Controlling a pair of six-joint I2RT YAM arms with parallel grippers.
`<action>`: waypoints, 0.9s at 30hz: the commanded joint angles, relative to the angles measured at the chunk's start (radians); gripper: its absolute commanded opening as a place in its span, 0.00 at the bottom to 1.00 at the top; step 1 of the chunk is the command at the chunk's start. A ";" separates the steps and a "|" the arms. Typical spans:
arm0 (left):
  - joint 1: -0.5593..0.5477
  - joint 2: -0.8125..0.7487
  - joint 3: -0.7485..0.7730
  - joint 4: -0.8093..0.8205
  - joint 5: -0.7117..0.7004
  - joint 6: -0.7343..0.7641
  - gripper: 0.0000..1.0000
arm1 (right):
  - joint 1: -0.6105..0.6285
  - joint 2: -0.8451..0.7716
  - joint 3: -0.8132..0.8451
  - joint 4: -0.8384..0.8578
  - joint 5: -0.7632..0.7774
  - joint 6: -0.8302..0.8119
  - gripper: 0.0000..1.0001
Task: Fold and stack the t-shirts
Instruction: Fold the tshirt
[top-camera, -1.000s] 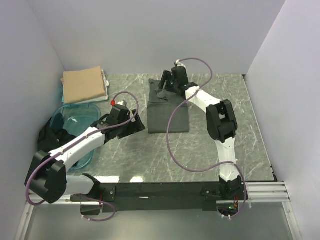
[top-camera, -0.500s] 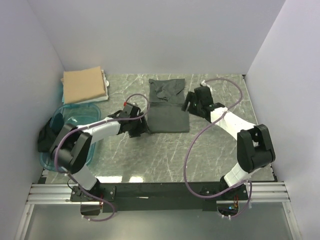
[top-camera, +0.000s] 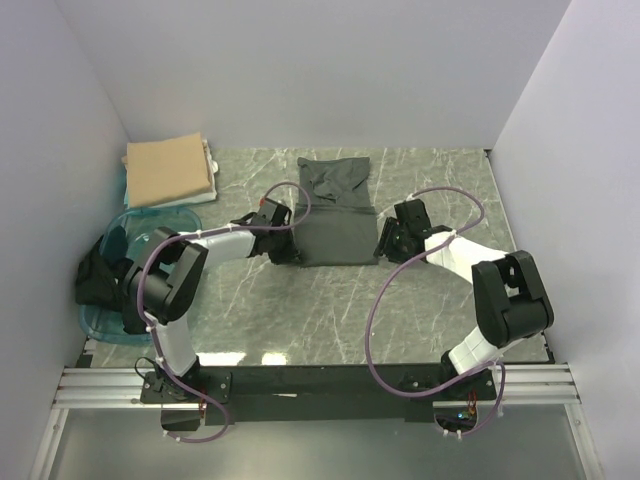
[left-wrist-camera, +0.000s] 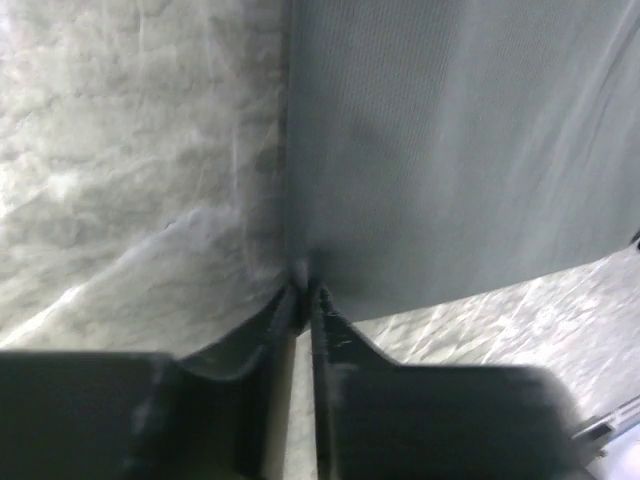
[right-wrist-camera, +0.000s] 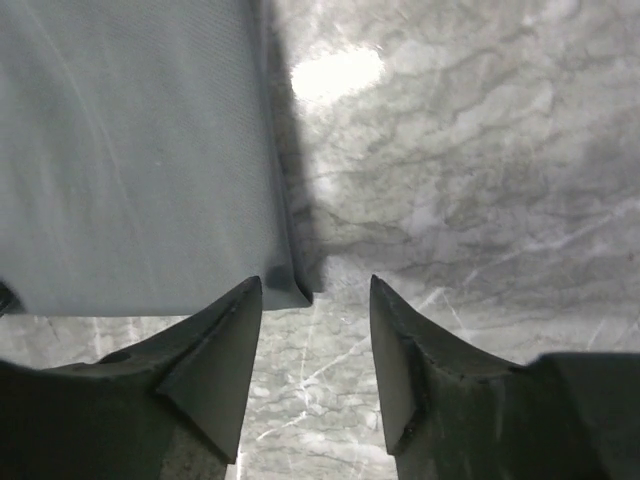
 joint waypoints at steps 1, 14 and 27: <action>-0.003 0.033 0.035 -0.008 0.003 0.017 0.04 | -0.006 0.003 0.005 0.053 -0.022 -0.001 0.53; -0.011 0.002 0.004 0.000 -0.018 0.020 0.01 | -0.006 0.053 -0.008 0.076 -0.105 0.018 0.37; -0.084 -0.106 -0.100 0.043 -0.075 0.020 0.01 | -0.004 -0.048 -0.157 0.099 -0.212 0.015 0.00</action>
